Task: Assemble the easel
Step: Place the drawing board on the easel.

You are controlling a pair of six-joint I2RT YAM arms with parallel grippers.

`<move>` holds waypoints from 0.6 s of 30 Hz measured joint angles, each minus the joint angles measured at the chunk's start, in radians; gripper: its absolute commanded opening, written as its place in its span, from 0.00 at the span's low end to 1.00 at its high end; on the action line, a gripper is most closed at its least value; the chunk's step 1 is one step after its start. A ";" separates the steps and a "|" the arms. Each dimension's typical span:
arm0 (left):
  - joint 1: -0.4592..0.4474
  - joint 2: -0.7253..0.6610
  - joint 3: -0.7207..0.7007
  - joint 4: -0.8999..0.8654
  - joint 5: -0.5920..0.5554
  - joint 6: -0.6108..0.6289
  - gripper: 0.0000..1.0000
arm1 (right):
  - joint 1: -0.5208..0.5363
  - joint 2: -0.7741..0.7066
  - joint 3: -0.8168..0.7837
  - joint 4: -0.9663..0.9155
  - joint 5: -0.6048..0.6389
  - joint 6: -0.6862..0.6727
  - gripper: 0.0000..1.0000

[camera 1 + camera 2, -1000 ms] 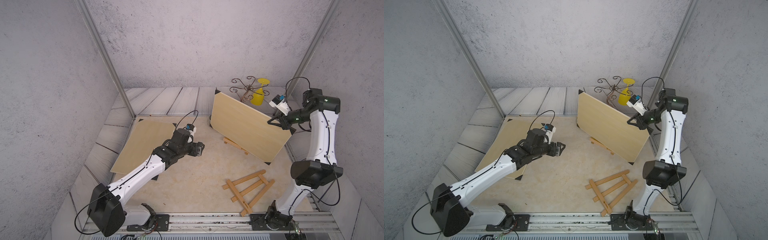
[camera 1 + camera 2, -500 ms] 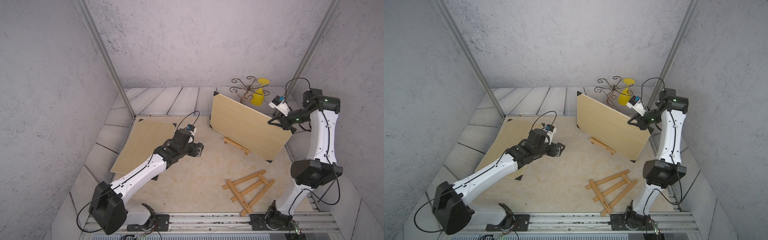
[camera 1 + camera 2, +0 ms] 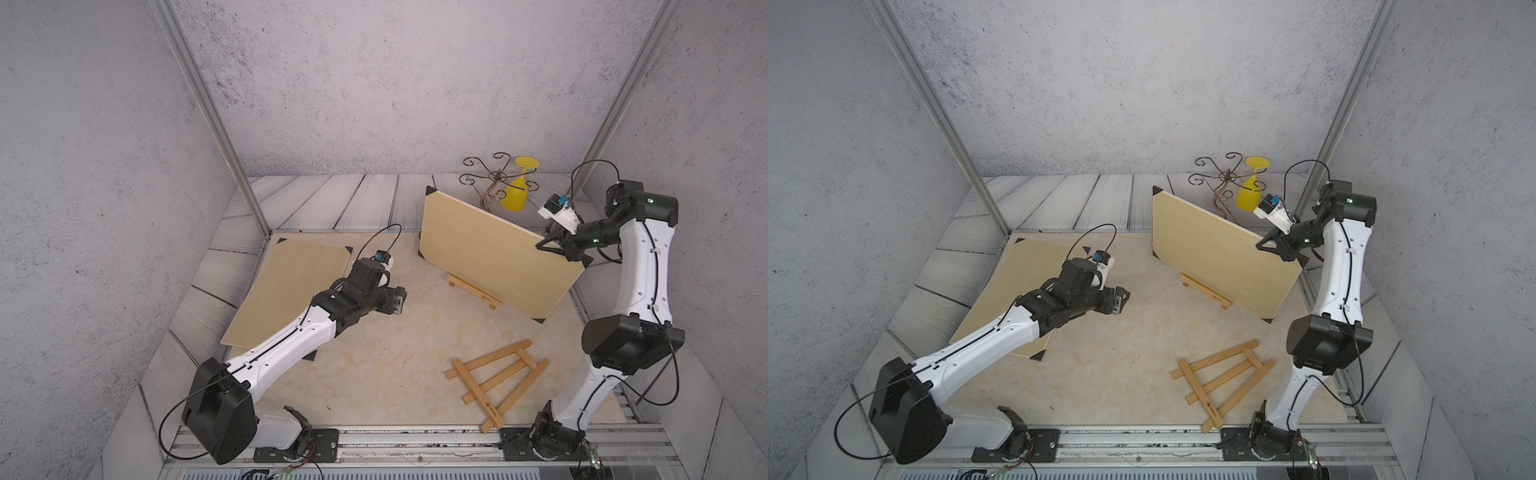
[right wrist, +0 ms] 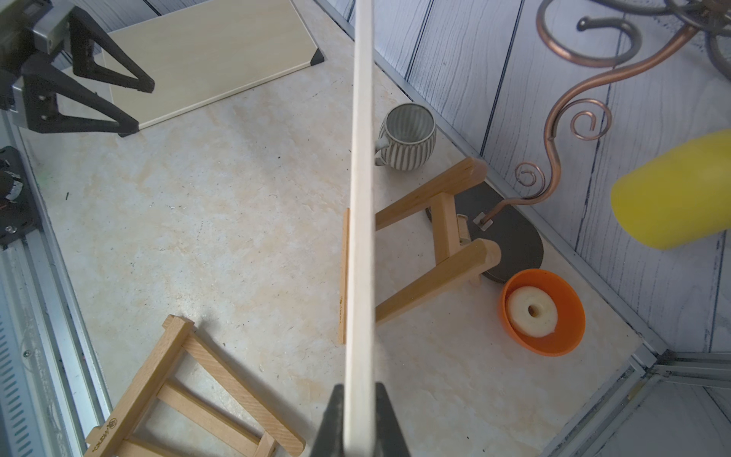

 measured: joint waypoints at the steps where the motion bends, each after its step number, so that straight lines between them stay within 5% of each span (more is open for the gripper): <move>1: 0.000 0.004 0.000 -0.001 -0.001 0.000 0.84 | -0.004 0.003 0.000 -0.001 -0.004 0.000 0.00; 18: 0.006 0.021 0.000 -0.006 -0.021 0.007 0.85 | -0.008 0.032 0.035 0.018 -0.016 0.170 0.00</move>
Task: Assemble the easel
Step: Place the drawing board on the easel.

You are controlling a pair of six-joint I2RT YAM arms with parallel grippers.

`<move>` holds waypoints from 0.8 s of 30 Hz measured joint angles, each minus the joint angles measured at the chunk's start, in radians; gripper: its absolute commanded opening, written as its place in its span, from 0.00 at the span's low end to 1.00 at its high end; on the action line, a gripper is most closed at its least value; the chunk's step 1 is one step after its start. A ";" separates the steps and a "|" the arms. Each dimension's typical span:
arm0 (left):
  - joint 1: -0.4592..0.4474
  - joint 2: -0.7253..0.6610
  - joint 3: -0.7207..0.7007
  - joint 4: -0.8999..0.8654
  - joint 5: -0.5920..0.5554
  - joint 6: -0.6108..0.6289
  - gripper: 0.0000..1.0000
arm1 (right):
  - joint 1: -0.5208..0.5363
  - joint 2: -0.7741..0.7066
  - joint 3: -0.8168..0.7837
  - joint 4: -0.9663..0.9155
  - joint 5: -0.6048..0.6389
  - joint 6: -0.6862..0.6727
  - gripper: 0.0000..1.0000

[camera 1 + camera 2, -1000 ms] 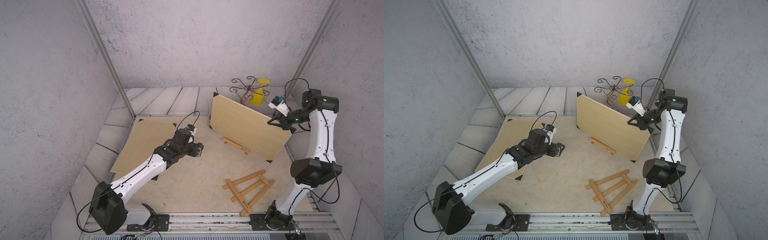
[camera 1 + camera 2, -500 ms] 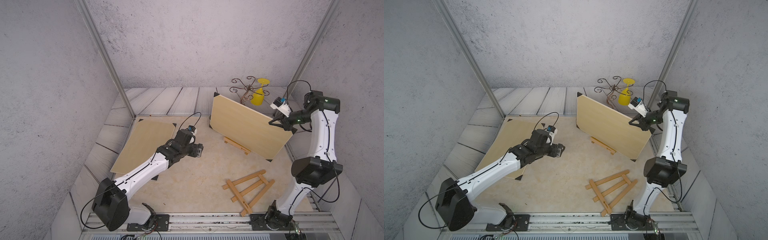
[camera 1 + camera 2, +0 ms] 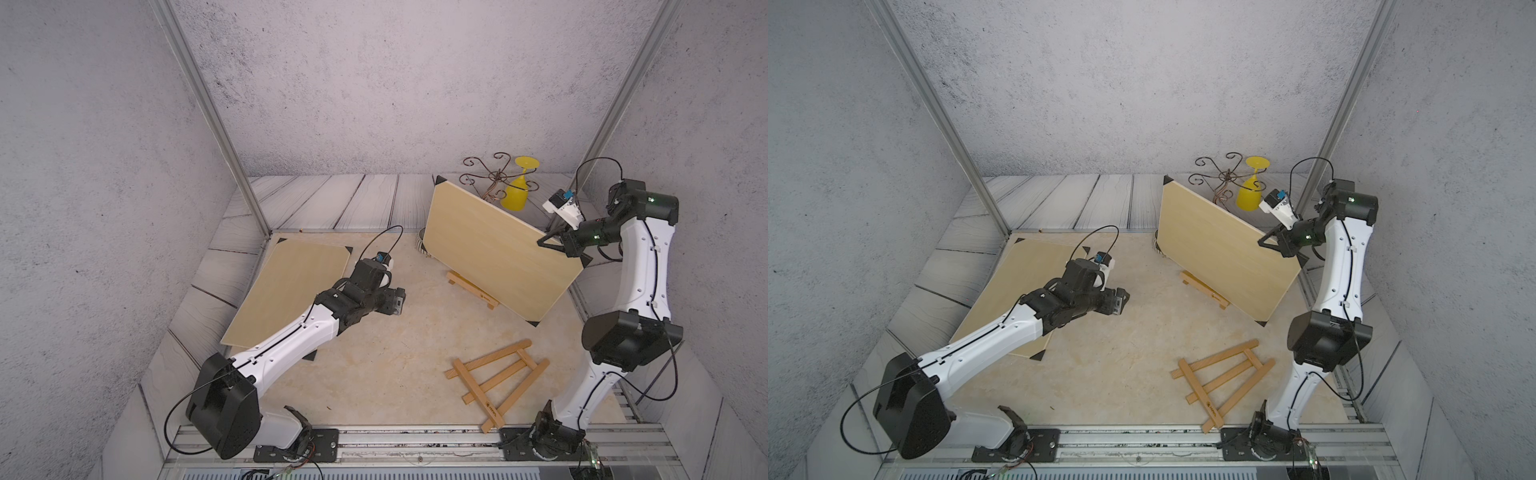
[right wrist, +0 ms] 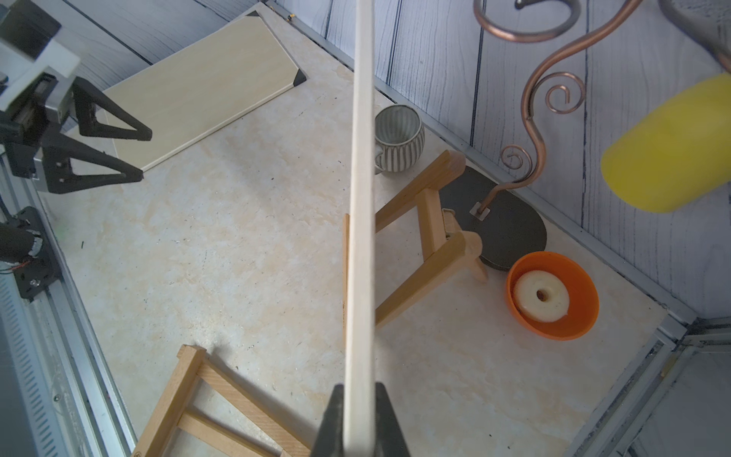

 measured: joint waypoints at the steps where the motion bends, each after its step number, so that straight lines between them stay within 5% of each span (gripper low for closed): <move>1: 0.001 0.000 0.000 0.000 0.000 0.000 0.85 | 0.001 0.000 0.000 0.000 0.000 0.015 0.00; 19: 0.009 0.002 -0.012 0.014 -0.012 0.000 0.85 | 0.031 0.013 0.031 -0.008 0.037 0.117 0.00; 24: 0.012 0.002 -0.012 0.014 -0.018 0.000 0.85 | 0.031 0.026 0.041 0.000 0.039 0.132 0.09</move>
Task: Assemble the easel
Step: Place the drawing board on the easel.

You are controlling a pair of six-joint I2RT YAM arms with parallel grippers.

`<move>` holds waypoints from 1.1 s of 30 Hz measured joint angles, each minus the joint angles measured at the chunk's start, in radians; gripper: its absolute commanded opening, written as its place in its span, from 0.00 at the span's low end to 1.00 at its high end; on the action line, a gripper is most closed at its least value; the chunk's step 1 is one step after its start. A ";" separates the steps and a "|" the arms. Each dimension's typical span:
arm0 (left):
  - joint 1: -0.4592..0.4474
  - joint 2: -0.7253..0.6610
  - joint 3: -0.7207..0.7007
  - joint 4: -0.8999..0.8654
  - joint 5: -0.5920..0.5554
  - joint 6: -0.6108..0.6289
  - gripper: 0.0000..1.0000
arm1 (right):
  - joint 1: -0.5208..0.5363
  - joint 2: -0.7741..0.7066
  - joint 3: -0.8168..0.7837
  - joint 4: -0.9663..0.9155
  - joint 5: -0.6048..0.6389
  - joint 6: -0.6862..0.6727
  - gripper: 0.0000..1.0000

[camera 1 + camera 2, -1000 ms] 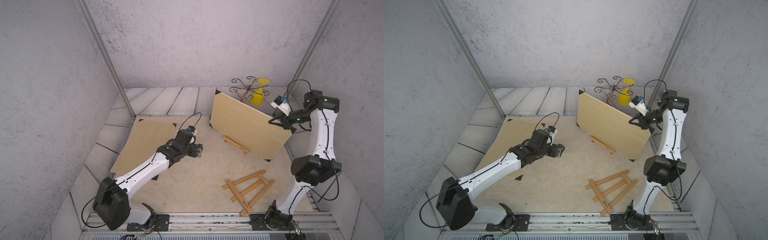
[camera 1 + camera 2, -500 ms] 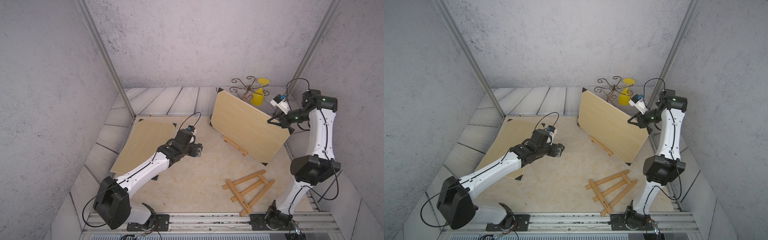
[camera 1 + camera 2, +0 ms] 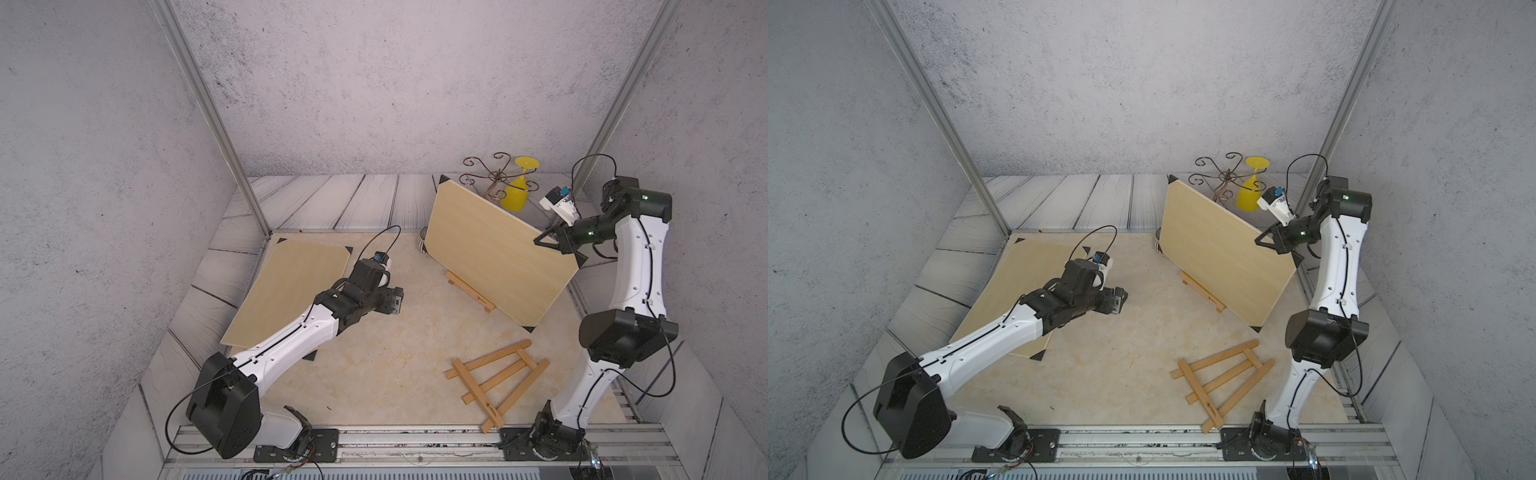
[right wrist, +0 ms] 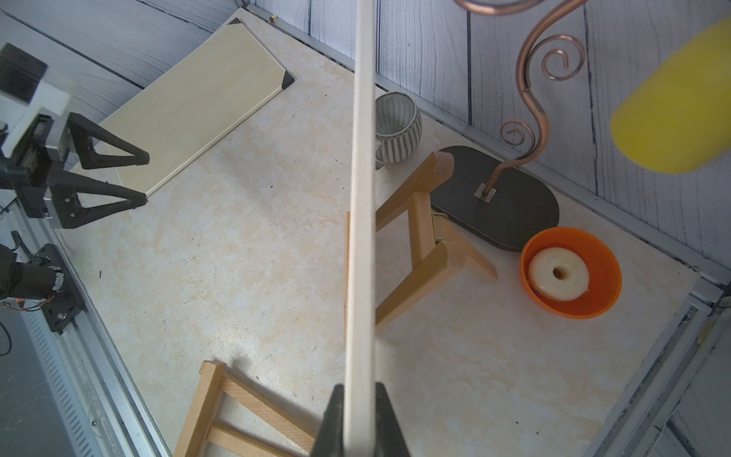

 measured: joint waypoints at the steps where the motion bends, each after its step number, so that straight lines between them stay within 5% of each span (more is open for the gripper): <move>1: 0.001 0.000 0.000 0.000 -0.001 0.000 0.86 | 0.000 0.000 0.000 0.001 0.001 0.000 0.11; 33: 0.008 0.002 -0.001 0.001 -0.006 -0.004 0.85 | -0.003 -0.021 -0.126 0.246 0.007 0.007 0.37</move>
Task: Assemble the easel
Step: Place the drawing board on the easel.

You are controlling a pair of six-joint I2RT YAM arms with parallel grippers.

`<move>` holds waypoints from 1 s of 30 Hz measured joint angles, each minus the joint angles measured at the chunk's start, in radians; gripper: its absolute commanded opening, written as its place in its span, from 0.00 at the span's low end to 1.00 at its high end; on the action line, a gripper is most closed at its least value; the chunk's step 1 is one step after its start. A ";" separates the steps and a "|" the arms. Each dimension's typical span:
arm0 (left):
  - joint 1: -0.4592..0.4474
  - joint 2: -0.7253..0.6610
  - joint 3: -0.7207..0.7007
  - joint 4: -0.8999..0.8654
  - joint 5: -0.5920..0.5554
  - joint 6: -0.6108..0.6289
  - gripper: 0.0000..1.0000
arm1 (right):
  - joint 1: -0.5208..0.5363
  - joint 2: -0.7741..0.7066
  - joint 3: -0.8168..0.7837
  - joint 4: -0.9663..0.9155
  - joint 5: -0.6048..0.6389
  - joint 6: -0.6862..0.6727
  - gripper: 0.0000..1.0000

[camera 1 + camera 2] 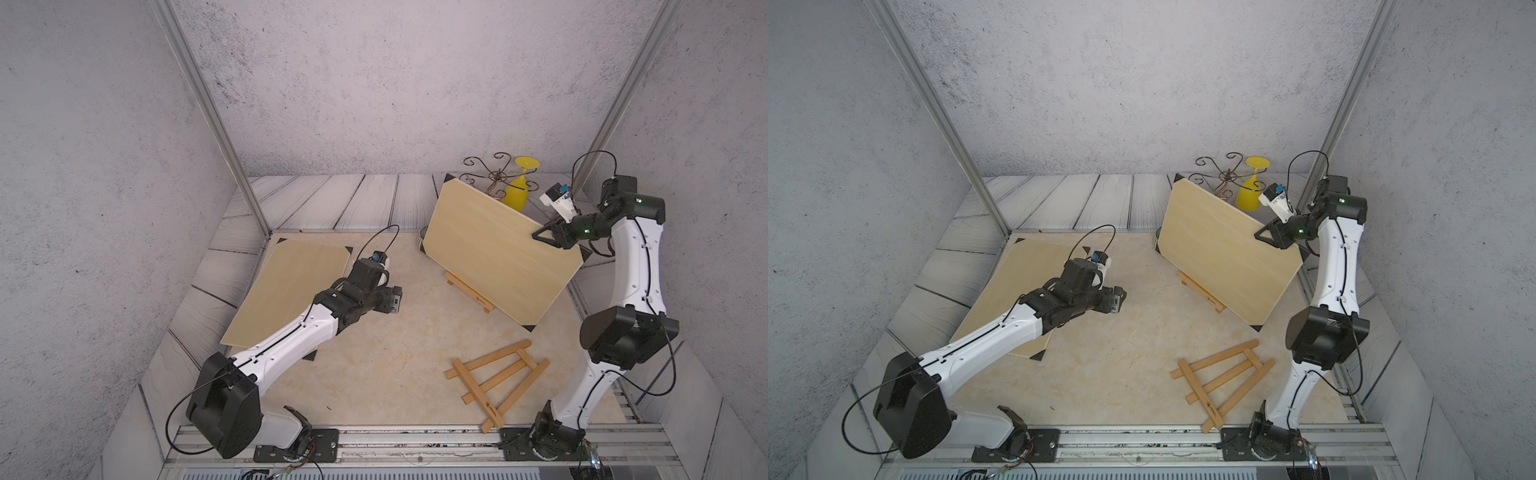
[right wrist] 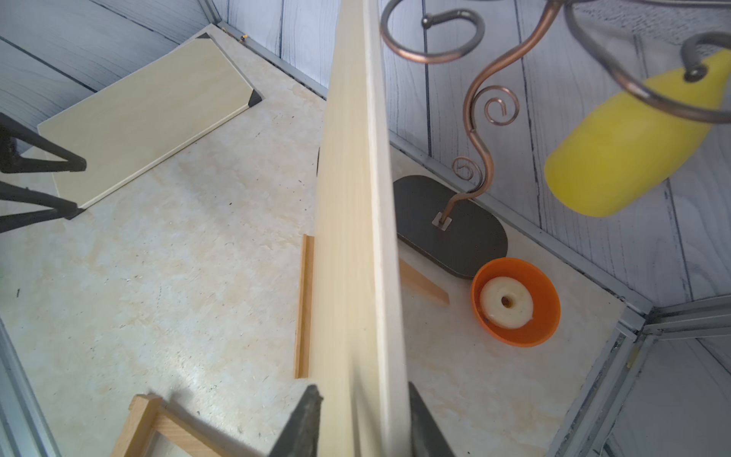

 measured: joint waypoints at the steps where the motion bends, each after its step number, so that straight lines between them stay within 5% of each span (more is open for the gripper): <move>1: 0.000 0.000 0.000 0.000 0.000 0.000 0.85 | 0.000 -0.006 -0.013 0.014 0.001 0.001 0.38; 19: 0.003 0.005 -0.014 0.008 -0.002 -0.005 0.85 | 0.009 -0.140 -0.255 0.231 0.074 0.046 0.52; 30: 0.003 0.005 -0.020 0.016 -0.002 -0.007 0.85 | 0.018 -0.257 -0.419 0.415 0.088 0.116 0.78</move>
